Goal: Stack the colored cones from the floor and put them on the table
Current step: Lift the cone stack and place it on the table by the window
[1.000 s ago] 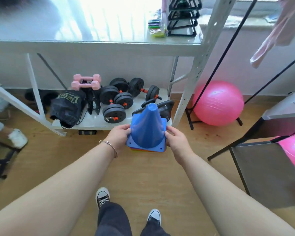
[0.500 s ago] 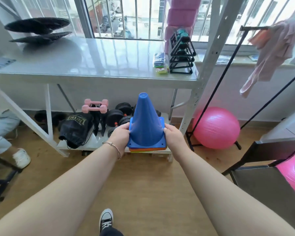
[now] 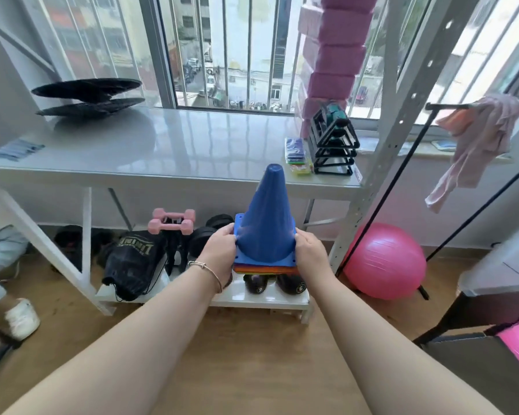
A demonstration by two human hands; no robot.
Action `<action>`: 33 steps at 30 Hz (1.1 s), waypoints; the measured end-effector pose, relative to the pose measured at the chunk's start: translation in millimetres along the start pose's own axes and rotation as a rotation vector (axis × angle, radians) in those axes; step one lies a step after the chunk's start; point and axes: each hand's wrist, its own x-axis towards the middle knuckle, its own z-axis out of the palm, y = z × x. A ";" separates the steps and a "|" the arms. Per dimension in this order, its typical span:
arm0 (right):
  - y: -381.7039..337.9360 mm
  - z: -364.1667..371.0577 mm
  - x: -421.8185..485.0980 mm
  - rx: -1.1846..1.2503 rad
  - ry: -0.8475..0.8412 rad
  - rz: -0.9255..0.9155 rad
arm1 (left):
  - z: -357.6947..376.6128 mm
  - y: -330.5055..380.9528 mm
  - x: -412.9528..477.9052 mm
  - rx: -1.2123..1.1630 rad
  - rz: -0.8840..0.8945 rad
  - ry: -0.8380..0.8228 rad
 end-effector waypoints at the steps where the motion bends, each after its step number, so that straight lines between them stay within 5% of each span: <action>1: -4.7 5.1 5.3 0.010 0.006 0.005 | -4.7 7.5 6.1 0.005 0.012 -0.013; 15: -111.8 104.6 83.4 0.024 0.131 0.023 | -89.1 119.8 84.2 0.074 0.101 -0.070; 27: -142.8 150.2 123.5 -0.159 0.225 -0.034 | -130.9 156.2 148.8 0.239 0.173 -0.051; 33: -138.6 150.6 155.7 0.003 0.289 0.024 | -126.5 168.3 188.3 0.220 0.149 -0.034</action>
